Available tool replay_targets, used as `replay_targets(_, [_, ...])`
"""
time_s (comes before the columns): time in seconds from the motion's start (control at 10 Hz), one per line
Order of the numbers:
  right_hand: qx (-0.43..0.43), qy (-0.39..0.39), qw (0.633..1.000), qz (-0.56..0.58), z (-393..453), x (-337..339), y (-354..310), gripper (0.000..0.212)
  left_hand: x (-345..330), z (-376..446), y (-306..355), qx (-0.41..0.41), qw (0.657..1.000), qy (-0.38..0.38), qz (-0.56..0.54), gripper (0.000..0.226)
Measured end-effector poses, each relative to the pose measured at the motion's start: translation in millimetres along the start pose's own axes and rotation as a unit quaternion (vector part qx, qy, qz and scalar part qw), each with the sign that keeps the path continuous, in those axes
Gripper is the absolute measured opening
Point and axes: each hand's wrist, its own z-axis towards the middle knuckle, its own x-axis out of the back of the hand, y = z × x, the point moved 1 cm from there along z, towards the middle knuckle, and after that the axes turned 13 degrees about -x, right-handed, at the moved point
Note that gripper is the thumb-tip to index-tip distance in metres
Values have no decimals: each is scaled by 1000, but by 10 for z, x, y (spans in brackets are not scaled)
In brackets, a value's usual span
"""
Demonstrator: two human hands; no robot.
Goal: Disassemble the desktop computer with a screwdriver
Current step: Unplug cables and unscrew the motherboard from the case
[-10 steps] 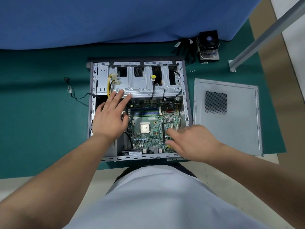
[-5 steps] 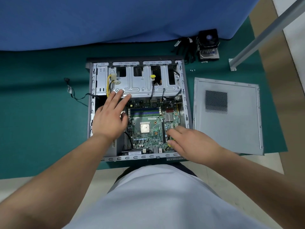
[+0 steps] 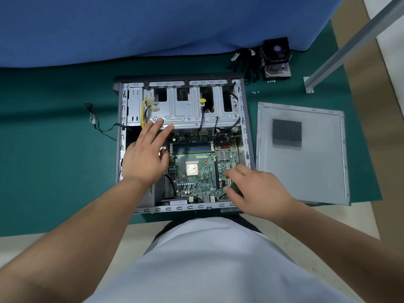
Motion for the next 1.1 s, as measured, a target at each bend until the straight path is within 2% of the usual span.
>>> replay_targets(0.1, [31, -31, 999, 22, 8, -36, -29, 28, 3, -1, 4, -1, 1000, 1, -1, 76])
replay_targets(0.3, [41, -30, 998, 42, 54, -44, 8, 21, 13, 2, 6, 0, 1000, 0, -3, 76])
replay_targets(1.1, [26, -4, 996, 84, 11, -68, 66, 18, 6, 4, 1, -4, 1000, 3, -8, 74])
